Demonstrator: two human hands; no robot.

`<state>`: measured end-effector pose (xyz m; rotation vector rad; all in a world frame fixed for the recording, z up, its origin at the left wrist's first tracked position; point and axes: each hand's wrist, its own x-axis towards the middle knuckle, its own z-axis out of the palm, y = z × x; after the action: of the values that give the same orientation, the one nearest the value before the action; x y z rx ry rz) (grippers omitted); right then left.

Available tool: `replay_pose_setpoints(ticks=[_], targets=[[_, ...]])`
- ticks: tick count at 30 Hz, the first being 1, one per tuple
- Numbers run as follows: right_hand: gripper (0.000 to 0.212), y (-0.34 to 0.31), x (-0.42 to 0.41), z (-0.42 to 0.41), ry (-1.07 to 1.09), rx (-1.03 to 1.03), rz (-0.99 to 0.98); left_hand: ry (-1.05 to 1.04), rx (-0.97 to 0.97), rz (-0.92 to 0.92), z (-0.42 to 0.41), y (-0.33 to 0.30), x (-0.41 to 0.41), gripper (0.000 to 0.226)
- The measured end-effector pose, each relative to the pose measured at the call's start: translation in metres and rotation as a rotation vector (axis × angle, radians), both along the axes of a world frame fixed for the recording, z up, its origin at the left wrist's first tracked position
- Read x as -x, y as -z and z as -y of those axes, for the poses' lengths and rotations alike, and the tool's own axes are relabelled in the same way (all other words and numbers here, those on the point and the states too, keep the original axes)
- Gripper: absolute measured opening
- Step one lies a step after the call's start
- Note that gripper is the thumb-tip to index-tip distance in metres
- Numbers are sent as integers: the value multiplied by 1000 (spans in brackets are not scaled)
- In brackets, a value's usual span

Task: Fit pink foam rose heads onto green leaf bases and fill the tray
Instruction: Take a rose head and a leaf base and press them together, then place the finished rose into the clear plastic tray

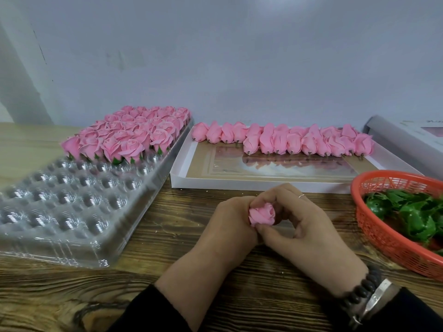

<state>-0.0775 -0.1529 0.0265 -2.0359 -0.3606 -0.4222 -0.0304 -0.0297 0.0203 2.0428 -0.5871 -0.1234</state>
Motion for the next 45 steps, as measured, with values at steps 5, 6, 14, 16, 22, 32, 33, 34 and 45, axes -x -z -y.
replay_pose_setpoints(ticks=[5,6,14,16,22,32,33,34,45], targets=[[38,3,-1,-1,35,-112,-4,38,36,21,1,1,0,36],[38,4,-2,-1,40,-152,-13,41,24,37,1,2,0,45],[19,5,-6,4,158,-284,-96,-124,-102,445,5,-6,7,49],[18,7,-7,4,167,-284,-106,-88,-128,509,7,-7,11,43],[16,6,-7,2,183,-257,-121,-35,-134,511,8,-9,13,33],[25,3,-5,4,121,-413,-92,-29,-69,480,5,-11,10,31],[20,2,-5,6,118,-415,-78,-24,-67,488,5,-11,10,30],[17,2,-4,7,121,-418,-68,-18,-73,501,5,-11,10,29],[14,9,-7,11,203,-324,-51,-107,120,418,-12,-23,-2,28]])
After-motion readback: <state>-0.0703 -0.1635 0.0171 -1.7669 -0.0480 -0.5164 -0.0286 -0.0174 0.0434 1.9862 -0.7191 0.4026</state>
